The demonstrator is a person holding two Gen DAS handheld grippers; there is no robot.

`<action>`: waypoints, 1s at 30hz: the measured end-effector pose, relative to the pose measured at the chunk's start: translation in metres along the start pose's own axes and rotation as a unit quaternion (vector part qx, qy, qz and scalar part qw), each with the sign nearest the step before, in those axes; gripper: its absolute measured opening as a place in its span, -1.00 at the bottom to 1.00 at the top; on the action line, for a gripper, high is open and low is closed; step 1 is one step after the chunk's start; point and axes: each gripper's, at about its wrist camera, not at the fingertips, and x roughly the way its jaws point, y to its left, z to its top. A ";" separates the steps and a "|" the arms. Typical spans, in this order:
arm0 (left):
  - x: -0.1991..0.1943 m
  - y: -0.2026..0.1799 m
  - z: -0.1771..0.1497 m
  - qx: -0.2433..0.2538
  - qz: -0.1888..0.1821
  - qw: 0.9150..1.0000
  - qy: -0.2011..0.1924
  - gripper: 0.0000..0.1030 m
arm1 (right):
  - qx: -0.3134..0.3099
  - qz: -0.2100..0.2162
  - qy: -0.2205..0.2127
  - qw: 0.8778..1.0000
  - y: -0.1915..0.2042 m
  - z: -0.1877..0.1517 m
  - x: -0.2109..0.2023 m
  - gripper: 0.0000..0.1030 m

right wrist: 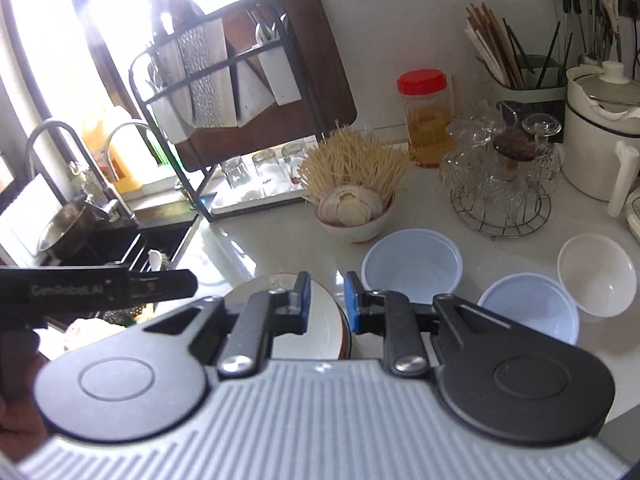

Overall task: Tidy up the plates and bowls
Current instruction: 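Move both grippers toward the pale blue plastic bowls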

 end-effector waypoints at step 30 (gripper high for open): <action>0.170 -0.051 0.032 0.010 -0.059 0.993 0.099 0.17 | 0.103 -0.096 0.030 0.990 -0.110 0.024 0.052 0.02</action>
